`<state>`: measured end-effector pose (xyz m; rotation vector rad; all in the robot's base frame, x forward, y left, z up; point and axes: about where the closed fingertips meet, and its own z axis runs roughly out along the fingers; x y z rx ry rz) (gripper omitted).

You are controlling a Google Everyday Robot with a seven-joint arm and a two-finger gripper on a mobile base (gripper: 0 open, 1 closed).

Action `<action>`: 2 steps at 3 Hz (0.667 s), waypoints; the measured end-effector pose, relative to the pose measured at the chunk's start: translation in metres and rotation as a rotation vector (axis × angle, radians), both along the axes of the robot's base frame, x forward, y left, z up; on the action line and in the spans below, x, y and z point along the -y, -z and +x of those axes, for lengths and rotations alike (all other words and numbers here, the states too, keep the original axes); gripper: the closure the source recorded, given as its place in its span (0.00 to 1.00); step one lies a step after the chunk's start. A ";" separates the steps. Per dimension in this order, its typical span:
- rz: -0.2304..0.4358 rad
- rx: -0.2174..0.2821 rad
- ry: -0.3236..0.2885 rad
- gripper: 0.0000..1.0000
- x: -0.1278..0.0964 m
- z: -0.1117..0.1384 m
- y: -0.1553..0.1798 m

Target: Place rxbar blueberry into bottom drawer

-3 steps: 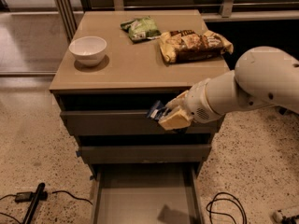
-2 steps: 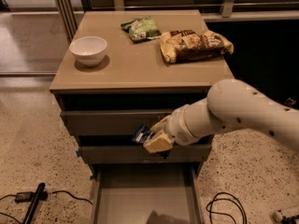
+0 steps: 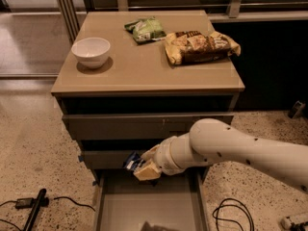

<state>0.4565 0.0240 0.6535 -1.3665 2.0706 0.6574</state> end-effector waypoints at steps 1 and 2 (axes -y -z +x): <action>-0.027 0.045 0.023 1.00 0.000 -0.006 0.046; -0.057 0.091 0.045 1.00 0.011 -0.002 0.084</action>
Offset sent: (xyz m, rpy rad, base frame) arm 0.0052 -0.0326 -0.1357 -0.1005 -0.1461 -0.0743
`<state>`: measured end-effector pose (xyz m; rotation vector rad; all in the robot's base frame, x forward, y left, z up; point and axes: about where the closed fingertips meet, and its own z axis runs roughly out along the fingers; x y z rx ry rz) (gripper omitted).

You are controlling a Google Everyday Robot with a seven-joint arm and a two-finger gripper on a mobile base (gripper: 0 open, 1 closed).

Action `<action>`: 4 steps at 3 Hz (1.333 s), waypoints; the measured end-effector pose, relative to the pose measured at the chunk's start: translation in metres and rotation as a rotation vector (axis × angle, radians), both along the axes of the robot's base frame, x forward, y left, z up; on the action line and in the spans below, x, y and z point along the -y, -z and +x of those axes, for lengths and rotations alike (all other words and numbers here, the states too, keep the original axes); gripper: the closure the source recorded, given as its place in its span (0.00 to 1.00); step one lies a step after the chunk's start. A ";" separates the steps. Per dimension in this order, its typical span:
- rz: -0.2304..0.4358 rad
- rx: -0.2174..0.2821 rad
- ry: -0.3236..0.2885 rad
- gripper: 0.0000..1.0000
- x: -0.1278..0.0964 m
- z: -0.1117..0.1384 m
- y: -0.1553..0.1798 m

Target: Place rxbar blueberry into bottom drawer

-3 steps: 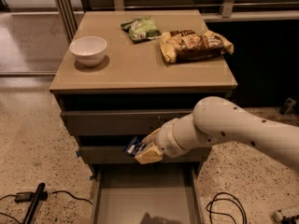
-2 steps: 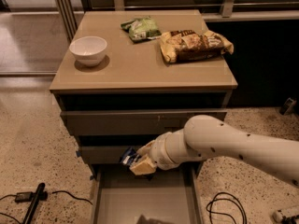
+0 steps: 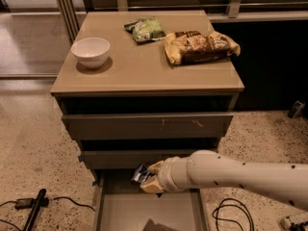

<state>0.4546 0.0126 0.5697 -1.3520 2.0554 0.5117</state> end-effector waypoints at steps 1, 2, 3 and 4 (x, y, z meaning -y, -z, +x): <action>-0.005 -0.003 0.013 1.00 0.016 0.008 0.037; -0.007 -0.005 0.013 1.00 0.016 0.009 0.038; -0.026 -0.024 0.010 1.00 0.014 0.014 0.048; -0.051 -0.037 0.024 1.00 0.025 0.031 0.087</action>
Offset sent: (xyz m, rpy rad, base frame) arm 0.0081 -0.0147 -0.0303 -0.0060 -0.0027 -0.0123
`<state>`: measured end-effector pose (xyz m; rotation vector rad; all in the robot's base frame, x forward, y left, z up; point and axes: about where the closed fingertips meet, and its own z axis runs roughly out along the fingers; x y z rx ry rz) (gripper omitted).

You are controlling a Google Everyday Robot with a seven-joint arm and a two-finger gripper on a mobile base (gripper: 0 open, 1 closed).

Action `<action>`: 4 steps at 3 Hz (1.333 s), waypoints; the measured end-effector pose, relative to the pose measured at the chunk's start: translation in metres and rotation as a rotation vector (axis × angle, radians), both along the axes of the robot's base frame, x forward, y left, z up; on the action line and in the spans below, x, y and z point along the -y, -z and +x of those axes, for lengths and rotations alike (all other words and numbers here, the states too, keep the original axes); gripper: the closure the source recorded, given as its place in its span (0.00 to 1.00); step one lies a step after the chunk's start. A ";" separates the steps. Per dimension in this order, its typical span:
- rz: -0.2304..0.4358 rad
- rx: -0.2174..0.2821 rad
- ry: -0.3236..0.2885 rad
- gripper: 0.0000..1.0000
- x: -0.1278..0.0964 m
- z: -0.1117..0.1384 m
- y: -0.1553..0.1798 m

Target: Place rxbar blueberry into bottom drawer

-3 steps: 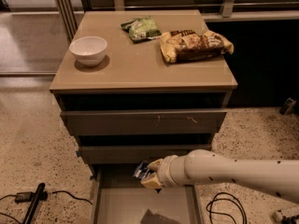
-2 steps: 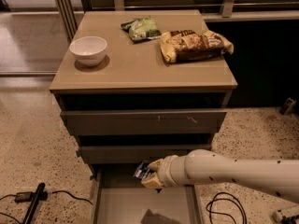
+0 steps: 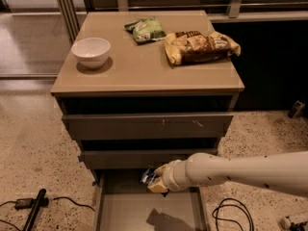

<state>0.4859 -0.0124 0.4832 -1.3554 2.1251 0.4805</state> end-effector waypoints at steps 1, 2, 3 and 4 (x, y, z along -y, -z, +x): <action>0.027 -0.032 -0.007 1.00 0.011 0.007 0.045; 0.076 -0.090 -0.023 1.00 0.031 0.004 0.096; 0.115 -0.141 -0.050 1.00 0.037 -0.002 0.131; 0.127 -0.233 -0.073 1.00 0.035 -0.007 0.180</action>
Offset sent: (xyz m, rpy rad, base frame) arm -0.0008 -0.0506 -0.1417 0.1174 0.1521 0.0421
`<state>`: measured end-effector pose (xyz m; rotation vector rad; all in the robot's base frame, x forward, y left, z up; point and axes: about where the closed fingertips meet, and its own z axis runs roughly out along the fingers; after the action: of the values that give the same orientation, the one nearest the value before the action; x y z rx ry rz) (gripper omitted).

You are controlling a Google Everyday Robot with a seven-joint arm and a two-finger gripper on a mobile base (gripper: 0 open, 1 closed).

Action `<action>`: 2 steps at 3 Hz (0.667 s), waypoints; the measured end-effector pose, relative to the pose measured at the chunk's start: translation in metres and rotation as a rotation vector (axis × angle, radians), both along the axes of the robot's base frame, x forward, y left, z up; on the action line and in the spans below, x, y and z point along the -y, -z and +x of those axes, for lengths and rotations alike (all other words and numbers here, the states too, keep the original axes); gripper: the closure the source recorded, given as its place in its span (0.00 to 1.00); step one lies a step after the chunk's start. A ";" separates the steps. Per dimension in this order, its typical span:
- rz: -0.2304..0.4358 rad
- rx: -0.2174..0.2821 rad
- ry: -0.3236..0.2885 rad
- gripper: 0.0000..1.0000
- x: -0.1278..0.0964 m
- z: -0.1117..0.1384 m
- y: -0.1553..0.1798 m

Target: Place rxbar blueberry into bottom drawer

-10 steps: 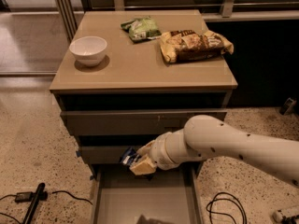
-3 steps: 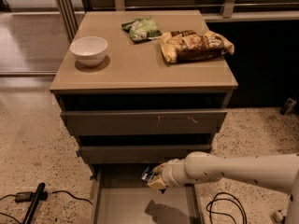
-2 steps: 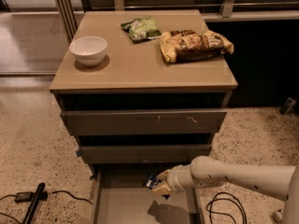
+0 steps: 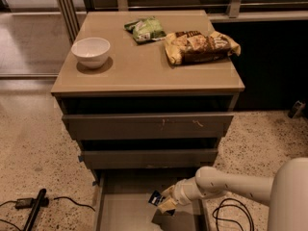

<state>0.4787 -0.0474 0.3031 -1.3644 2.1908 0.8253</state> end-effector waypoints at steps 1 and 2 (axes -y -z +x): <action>0.003 0.004 -0.008 1.00 -0.004 -0.003 -0.002; 0.045 -0.006 0.015 1.00 -0.014 -0.008 0.022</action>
Offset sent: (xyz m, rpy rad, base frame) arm -0.0141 0.0284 -0.0650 0.1206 0.0198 -0.0625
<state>0.4709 -0.0336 0.2810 -1.3244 2.1711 0.8692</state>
